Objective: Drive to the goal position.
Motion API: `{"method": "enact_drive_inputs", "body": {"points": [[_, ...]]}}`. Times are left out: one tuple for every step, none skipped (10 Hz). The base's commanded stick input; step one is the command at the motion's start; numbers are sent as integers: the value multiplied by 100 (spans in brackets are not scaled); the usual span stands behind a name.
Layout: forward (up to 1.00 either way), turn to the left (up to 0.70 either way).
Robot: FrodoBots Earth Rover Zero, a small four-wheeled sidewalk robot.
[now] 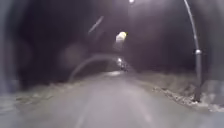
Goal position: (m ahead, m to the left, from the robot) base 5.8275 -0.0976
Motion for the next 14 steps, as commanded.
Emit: {"method": "enact_drive_inputs", "body": {"points": [[85, -34], [85, -34], [85, 0], [85, 0], [85, 0], [85, 0], [85, 0], [85, 0], [85, 0], [85, 0], [85, 0], [85, 0], [85, 0], [85, 0]]}}
